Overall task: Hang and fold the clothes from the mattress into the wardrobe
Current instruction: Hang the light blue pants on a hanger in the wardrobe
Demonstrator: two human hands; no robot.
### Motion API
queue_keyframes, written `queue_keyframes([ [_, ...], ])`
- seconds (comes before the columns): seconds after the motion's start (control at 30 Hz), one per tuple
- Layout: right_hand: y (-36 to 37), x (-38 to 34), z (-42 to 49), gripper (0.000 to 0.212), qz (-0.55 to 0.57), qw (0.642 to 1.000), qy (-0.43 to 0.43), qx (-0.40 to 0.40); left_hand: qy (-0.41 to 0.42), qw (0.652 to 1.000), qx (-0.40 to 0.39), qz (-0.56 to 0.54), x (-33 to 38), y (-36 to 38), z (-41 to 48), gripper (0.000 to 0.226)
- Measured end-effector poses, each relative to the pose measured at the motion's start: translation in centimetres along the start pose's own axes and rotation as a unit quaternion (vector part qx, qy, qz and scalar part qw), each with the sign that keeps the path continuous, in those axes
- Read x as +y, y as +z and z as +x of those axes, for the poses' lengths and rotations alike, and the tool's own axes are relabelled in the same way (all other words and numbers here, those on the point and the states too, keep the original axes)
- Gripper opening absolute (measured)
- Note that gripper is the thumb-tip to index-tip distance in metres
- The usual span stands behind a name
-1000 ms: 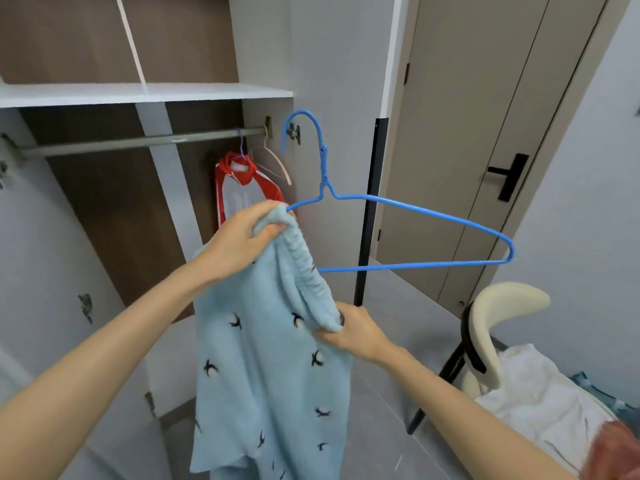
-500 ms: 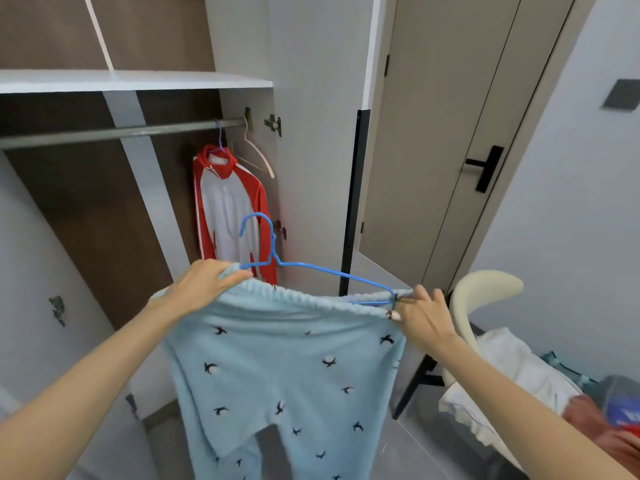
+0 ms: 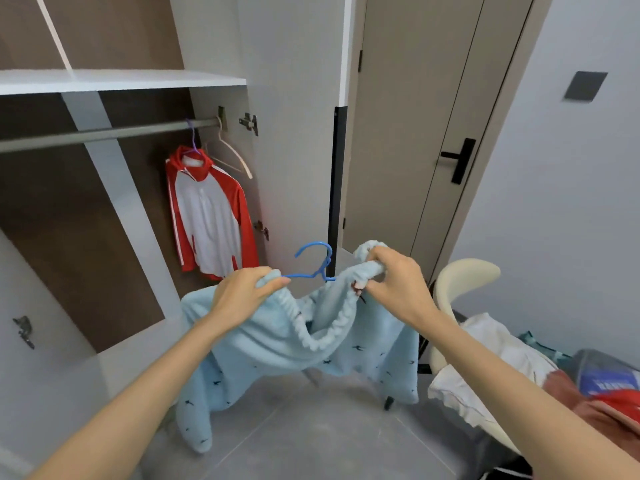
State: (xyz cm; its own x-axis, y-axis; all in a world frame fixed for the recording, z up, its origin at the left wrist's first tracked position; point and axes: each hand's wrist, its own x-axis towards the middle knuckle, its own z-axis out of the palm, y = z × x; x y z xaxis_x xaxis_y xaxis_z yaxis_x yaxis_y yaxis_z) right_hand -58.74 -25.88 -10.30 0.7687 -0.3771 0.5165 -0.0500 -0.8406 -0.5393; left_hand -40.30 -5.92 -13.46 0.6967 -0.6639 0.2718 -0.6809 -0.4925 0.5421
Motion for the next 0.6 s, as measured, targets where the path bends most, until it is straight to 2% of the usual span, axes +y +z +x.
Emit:
queue_keyframes([
  [0.1,-1.1,0.7,0.0,0.034,0.089,0.993,0.081,0.02,0.017,0.999,0.032,0.004,2.2,-0.4,0.5,0.052],
  [0.2,-2.8,2.0,-0.4,0.05,-0.004,0.993,0.095,-0.069,0.033,0.998,0.041,-0.031,3.4,-0.4,0.9,0.053],
  [0.27,-3.5,3.0,-1.0,0.053,-0.053,0.988,0.094,-0.109,0.05,0.995,0.035,-0.077,3.6,0.0,1.2,0.054],
  [0.33,-3.4,2.9,-1.8,0.049,-0.042,0.989,0.098,-0.103,0.062,0.992,0.041,-0.106,3.5,0.7,1.6,0.054],
  [0.43,-2.4,1.0,-2.1,0.044,0.01,0.991,0.11,-0.074,0.068,0.992,0.069,-0.083,2.9,1.4,2.1,0.05],
  [0.53,-2.4,-0.8,-1.3,0.022,0.036,0.988,0.141,-0.05,0.099,0.989,0.072,-0.087,1.8,1.2,1.8,0.045],
  [0.6,-2.9,-1.5,-0.6,0.016,0.041,0.986,0.161,-0.021,0.102,0.988,0.091,-0.064,0.8,0.6,1.6,0.043],
])
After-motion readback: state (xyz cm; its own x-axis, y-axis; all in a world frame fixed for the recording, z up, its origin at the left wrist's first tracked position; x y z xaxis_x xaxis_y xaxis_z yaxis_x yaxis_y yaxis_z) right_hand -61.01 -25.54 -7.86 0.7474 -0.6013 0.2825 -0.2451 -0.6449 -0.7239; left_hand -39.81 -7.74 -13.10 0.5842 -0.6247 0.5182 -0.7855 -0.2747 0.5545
